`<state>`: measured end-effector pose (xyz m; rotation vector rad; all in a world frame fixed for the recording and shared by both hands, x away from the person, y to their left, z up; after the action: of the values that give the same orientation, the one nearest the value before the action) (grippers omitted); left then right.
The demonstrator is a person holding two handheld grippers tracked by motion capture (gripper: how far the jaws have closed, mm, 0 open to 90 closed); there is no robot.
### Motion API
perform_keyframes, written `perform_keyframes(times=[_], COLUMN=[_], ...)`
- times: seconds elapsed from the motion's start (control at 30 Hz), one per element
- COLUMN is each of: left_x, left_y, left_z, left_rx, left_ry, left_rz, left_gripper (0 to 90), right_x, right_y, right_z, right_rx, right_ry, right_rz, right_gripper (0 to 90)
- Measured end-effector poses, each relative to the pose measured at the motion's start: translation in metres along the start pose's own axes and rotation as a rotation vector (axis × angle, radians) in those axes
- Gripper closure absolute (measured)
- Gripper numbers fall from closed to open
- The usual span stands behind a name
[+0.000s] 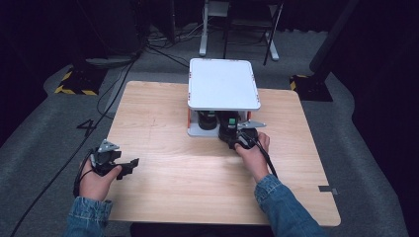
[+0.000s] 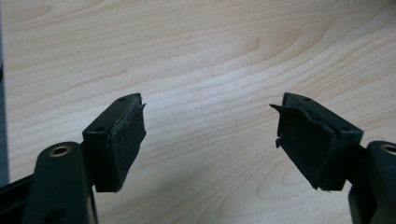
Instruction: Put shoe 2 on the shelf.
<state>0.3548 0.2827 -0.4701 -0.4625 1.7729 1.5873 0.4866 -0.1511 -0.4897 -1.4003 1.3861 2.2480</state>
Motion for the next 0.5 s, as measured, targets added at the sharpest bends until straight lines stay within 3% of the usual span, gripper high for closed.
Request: perform_keyframes(times=[0.13, 0.27, 0.5], left_x=[0.008, 0.013, 0.015], left_y=[0.008, 0.011, 0.010], left_z=[0.007, 0.012, 0.011], left_rx=[-0.021, -0.034, -0.028], left_ry=[0.019, 0.039, 0.039], left_rz=[-0.002, 0.001, 0.009], left_gripper=[23.7, 23.7, 23.8], right_x=[-0.011, -0.018, -0.021], right_y=[-0.012, -0.021, -0.029], right_z=[-0.010, -0.018, -0.021], right_rx=[0.009, 0.000, 0.003], right_ry=[0.021, -0.021, -0.033], right_rz=[0.003, -0.029, -0.060], right_gripper=[39.5, 41.2, 40.1])
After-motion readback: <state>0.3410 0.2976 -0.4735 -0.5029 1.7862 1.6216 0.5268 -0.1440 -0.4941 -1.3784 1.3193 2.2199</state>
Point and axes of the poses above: each handheld gripper's, and its own axes: y roughly backward along the jaws, x roughly out of its underside, z roughly to its left, the point moved 2 cm from there along -y, roughly forward along the jaws, and after that the axes turned 10 degrees about -x, right-handed, at the moved point
